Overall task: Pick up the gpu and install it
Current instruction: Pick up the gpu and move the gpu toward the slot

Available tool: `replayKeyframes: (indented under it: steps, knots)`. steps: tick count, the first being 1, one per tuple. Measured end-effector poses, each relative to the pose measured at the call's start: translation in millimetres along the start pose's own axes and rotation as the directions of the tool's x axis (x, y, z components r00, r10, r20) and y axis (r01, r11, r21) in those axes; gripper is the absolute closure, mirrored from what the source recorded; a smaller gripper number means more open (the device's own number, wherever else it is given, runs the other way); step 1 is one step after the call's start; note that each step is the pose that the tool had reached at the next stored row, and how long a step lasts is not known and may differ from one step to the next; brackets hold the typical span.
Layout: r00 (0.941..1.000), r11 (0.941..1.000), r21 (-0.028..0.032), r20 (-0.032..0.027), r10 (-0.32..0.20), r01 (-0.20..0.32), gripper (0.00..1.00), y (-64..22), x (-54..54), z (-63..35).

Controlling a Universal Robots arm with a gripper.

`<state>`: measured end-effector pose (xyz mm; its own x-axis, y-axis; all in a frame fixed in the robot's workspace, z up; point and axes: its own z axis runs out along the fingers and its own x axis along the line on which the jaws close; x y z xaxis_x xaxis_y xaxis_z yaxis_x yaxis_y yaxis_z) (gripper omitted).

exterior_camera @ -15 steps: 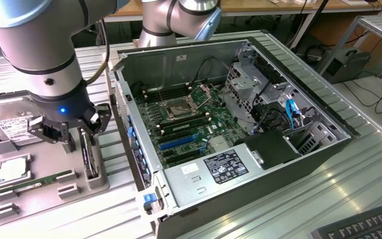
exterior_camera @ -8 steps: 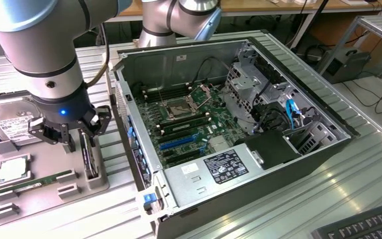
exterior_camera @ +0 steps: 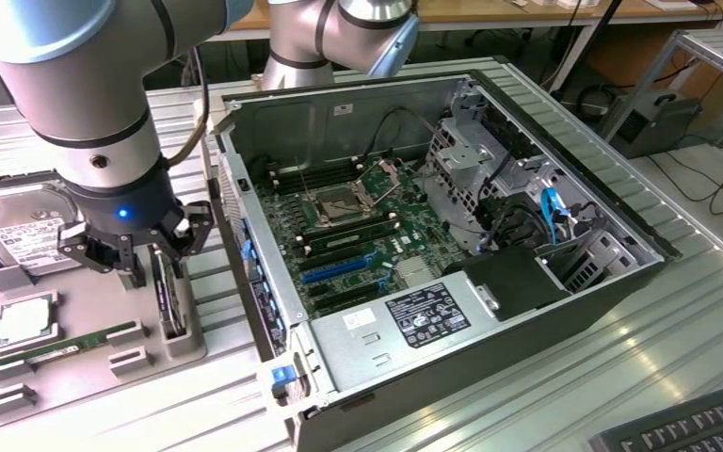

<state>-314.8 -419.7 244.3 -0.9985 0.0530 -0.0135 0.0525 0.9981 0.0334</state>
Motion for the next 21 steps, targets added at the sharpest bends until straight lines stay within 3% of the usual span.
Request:
replayKeyframes:
  steps: [8, 10, 15, 21]
  knots:
    - [1.0000, 1.0000, 0.0002, -0.0001, 0.003, -0.003, 0.57, -0.1, 0.1, 0.5]
    - [1.0000, 1.0000, 0.0001, 0.0000, 0.003, -0.003, 0.70, -0.1, 0.0, 0.5]
    - [1.0000, 1.0000, 0.0002, -0.0002, 0.002, -0.002, 0.74, -0.1, 0.1, 0.5]
    - [0.9978, 0.9978, -0.0009, -0.0049, -0.066, 0.066, 0.74, 0.0, 0.0, 0.6]
